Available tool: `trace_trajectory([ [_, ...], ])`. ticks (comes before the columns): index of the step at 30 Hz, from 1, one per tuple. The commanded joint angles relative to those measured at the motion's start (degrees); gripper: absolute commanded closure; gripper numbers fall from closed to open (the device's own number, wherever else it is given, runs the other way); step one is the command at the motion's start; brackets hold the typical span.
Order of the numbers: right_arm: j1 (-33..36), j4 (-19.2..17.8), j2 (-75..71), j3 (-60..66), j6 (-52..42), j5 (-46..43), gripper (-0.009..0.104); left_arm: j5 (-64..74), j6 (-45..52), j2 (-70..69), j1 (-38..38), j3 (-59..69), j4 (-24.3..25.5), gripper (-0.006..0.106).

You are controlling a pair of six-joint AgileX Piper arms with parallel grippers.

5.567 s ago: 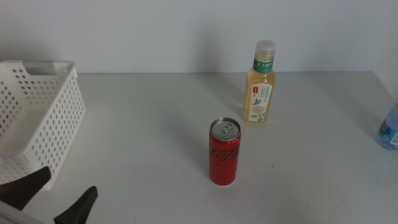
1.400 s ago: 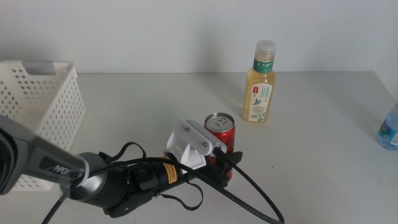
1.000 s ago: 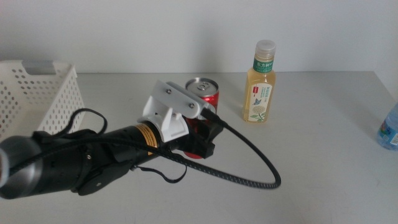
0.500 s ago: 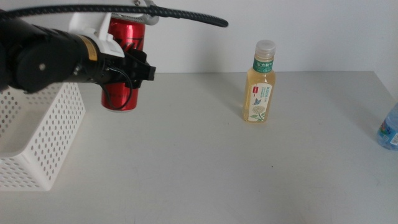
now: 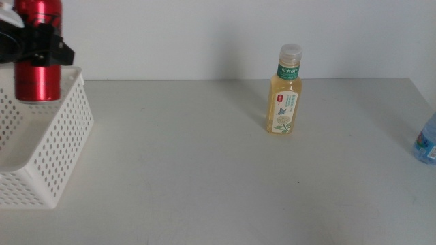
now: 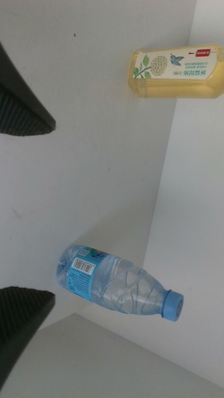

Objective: Use arms to grab the bottles and put them into the dustbin to the left of the table.

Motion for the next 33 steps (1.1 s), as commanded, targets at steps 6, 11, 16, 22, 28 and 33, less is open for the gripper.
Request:
trace_trajectory([
  [6,-0.3,-0.1,-1.2,-0.6,-0.6,-4.1,0.033,8.1,0.2,5.7,8.5,-12.4,-1.7,0.096],
  [11,-0.3,-0.1,-1.2,-0.6,-0.6,-4.1,0.033,15.2,-0.9,13.6,11.4,-20.2,1.2,0.096],
  [16,-0.3,-0.1,-1.2,-0.6,-0.6,-4.1,0.033,19.5,-1.6,20.0,12.0,-22.2,8.5,0.096],
  [22,-0.3,-0.1,-1.2,-0.6,-0.6,-4.1,0.033,19.8,-5.5,26.1,12.0,-22.2,14.1,0.096],
  [28,-0.3,-0.1,-1.2,-0.6,-0.6,-4.1,0.033,17.5,-5.8,30.6,11.9,-22.2,16.0,0.096],
  [33,-0.3,-0.1,-1.2,-0.6,-0.6,-4.1,0.033,17.5,-6.7,33.3,11.9,-22.2,19.0,0.096],
])
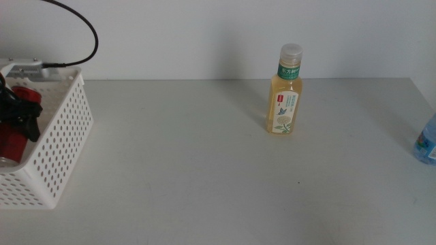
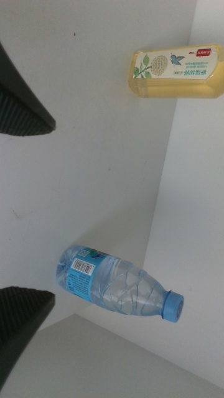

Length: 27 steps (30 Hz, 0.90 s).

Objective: Use arms to grab the bottles and put them into the dustbin to the left of the table.

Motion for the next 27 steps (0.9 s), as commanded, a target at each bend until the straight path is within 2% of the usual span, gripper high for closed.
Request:
trace_trajectory([
  [1,-0.3,-0.1,-1.2,-0.6,-0.6,-4.1,0.033,-0.8,-1.6,-2.9,0.0,-2.0,1.2,0.095],
  [6,-0.3,-0.1,-1.2,-0.6,-0.6,-4.1,0.033,-0.9,-3.4,-1.2,0.0,-2.0,1.9,0.092],
  [10,-0.3,-0.1,-1.2,-0.6,-0.6,-4.1,0.033,-0.8,-3.5,-1.0,0.0,-2.0,1.5,0.081],
  [11,-0.3,-0.1,-1.2,-0.6,-0.6,-4.1,0.033,-0.8,-3.5,-1.0,0.0,-2.0,1.5,0.065],
  [12,-0.3,-0.1,-1.2,-0.6,-0.6,-4.1,0.033,0.1,-3.6,-1.0,0.0,-2.0,1.5,0.037],
  [17,-0.3,-0.1,-1.2,-0.6,-0.6,-4.1,0.033,2.6,-6.5,-1.9,0.0,-2.4,2.0,0.007],
  [22,-0.3,-0.1,-1.2,-0.6,-0.6,-4.1,0.033,7.3,-11.4,-5.5,-0.1,-6.0,1.8,0.007],
  [27,-0.3,-0.1,-1.2,-0.6,-0.6,-4.1,0.033,8.3,-11.7,-12.5,-2.8,-6.8,0.1,0.007],
])
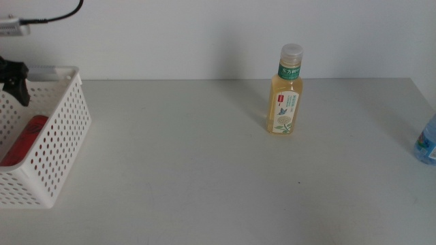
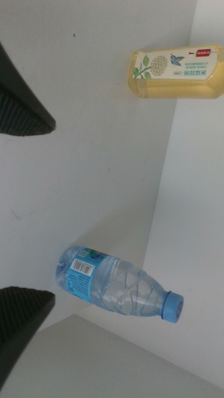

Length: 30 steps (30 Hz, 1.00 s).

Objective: Use arms to grab the bottles and put them into the dustbin to the left of the table.

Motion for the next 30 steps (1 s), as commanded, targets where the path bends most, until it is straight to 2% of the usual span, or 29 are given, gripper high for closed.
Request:
trace_trajectory([
  [1,-0.3,-0.1,-1.2,-0.6,-0.6,-4.1,0.033,3.2,-1.2,-7.0,-2.7,-1.7,-2.4,0.007],
  [9,-0.3,-0.1,-1.2,-0.6,-0.6,-4.1,0.033,2.7,-4.4,-18.0,-13.5,-1.7,-2.5,0.007],
  [15,-0.3,-0.1,-1.2,-0.6,-0.6,-4.1,0.033,2.5,-4.7,-22.5,-26.5,-1.7,1.7,0.007],
  [19,-0.3,-0.1,-1.2,-0.6,-0.6,-4.1,0.033,-0.3,-9.3,-23.7,-33.9,0.2,3.0,0.007],
  [23,-0.3,-0.1,-1.2,-0.6,-0.6,-4.1,0.033,-14.8,-12.5,-28.6,-41.8,10.4,5.8,0.007],
  [27,-0.3,-0.1,-1.2,-0.6,-0.6,-4.1,0.033,-34.5,-15.6,-35.8,-48.4,26.8,8.9,0.007],
  [30,-0.3,-0.1,-1.2,-0.6,-0.6,-4.1,0.033,-46.5,-18.8,-40.4,-51.6,38.0,9.4,0.007],
])
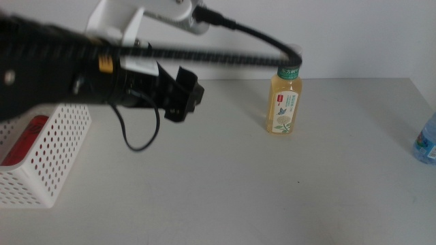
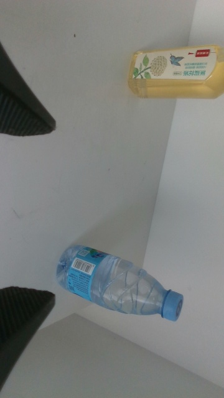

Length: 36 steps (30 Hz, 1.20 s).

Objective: Use arms to grab the bottles and put them into the dustbin to the left of the table.

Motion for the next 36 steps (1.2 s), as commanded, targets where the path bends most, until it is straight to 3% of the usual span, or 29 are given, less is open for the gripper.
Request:
trace_trajectory([
  [1,-0.3,-0.1,-1.2,-0.6,-0.6,-4.1,0.033,-12.9,-3.2,-5.1,-2.2,6.4,1.0,0.007],
  [7,-0.3,-0.1,-1.2,-0.6,-0.6,-4.1,0.033,-27.7,-7.3,-12.5,-3.8,23.8,1.0,0.007],
  [12,-0.3,-0.1,-1.2,-0.6,-0.6,-4.1,0.033,-31.1,-11.2,-15.3,-3.8,31.0,0.9,0.007],
  [30,-0.3,-0.1,-1.2,-0.6,-0.6,-4.1,0.033,-34.8,-11.1,-12.0,-3.8,33.1,0.7,0.007],
  [36,-0.3,-0.1,-1.2,-0.6,-0.6,-4.1,0.033,-48.2,-11.6,-3.7,-3.7,33.0,2.0,0.007],
])
